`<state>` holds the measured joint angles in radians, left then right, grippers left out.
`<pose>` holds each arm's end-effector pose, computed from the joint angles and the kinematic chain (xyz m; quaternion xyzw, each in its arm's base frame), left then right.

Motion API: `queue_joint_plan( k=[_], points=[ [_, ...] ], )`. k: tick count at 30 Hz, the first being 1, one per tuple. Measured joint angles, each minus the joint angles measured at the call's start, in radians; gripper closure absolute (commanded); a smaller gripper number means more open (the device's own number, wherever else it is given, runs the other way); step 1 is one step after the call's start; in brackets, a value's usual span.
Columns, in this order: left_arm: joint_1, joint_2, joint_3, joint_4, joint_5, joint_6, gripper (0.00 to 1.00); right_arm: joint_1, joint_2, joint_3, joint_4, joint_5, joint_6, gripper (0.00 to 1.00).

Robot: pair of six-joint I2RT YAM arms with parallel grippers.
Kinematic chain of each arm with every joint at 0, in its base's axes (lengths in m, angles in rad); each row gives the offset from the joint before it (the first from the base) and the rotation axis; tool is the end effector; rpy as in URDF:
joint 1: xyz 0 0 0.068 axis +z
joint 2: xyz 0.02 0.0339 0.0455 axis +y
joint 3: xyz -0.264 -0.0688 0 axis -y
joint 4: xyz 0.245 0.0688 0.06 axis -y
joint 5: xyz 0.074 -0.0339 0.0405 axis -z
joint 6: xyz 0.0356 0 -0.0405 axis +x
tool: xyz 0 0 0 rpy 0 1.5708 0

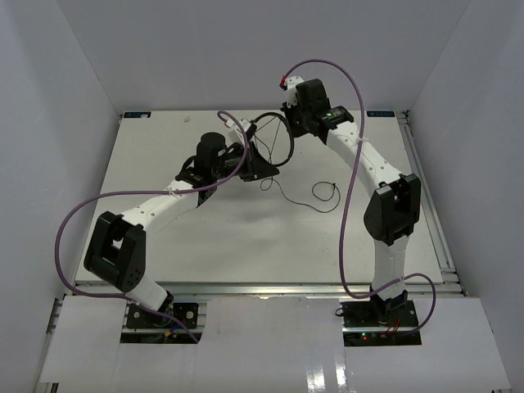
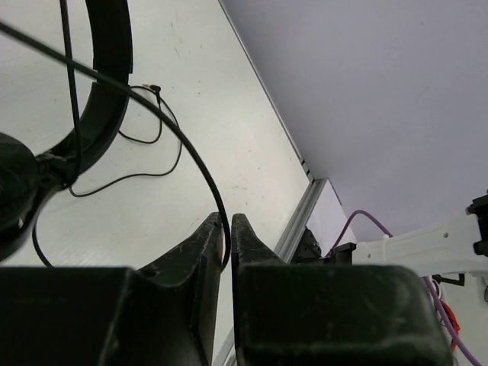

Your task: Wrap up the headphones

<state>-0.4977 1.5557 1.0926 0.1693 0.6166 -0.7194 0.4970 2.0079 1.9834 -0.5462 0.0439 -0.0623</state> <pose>0.3071 -0.1903 0.2919 0.0951 0.7804 -0.5246 0.3266 0.4142 0.2229 0.3475 -0.2321 0.8462 0.0846 0.4722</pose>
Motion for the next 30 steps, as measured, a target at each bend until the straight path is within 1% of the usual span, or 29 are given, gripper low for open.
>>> queue_joint_plan(
  k=[4,10,17,23,30],
  points=[
    [-0.026,-0.006,-0.010,-0.007,-0.042,0.039,0.74,-0.002,0.000,0.002,-0.001,-0.044,0.037,0.92],
    [-0.047,-0.040,-0.047,-0.008,-0.138,0.101,0.74,-0.003,-0.007,0.002,-0.002,-0.119,0.090,0.92],
    [-0.050,-0.094,-0.147,0.032,-0.206,0.140,0.72,-0.046,-0.039,0.003,-0.003,-0.203,0.144,0.92],
    [-0.050,-0.118,-0.233,0.102,-0.252,0.160,0.66,-0.107,-0.062,0.004,-0.003,-0.271,0.181,0.92],
    [-0.054,-0.120,-0.292,0.189,-0.280,0.181,0.65,-0.130,-0.087,0.003,-0.003,-0.339,0.216,0.92]
  ],
)
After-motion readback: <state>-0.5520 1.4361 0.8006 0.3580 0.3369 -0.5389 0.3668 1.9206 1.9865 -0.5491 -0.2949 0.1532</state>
